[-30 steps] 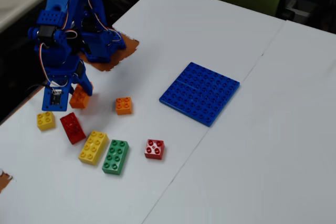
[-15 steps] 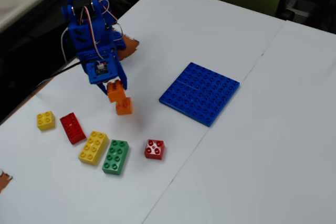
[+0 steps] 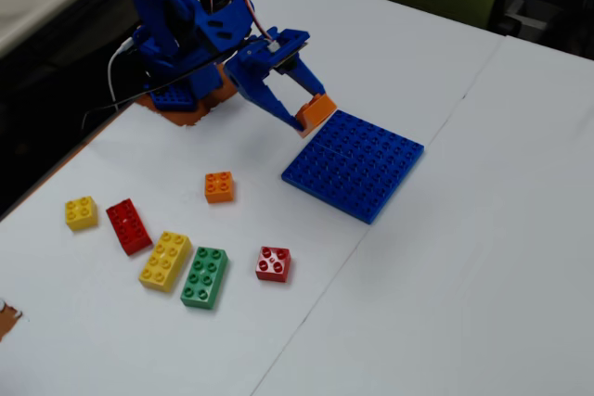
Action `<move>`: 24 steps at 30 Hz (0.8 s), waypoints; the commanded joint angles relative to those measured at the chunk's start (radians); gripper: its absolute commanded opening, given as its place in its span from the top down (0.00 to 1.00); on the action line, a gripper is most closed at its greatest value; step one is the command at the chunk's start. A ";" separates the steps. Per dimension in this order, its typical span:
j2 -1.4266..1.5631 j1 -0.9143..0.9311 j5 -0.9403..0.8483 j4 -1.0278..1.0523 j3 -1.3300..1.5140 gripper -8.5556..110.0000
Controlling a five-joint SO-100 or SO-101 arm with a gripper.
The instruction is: Pick up the 2x4 orange block and go up the 8x8 blue block.
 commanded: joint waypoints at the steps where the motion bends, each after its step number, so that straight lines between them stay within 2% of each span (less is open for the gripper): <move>1: -0.035 -0.064 -0.017 0.144 -0.233 0.93; 6: -0.175 -0.129 -0.058 0.423 -0.541 0.93; 15: -0.385 -0.196 -0.104 0.586 -0.723 0.93; 19: -0.753 -0.221 -0.106 1.008 -1.312 0.93; 24: -0.821 -0.233 -0.143 1.075 -1.384 0.93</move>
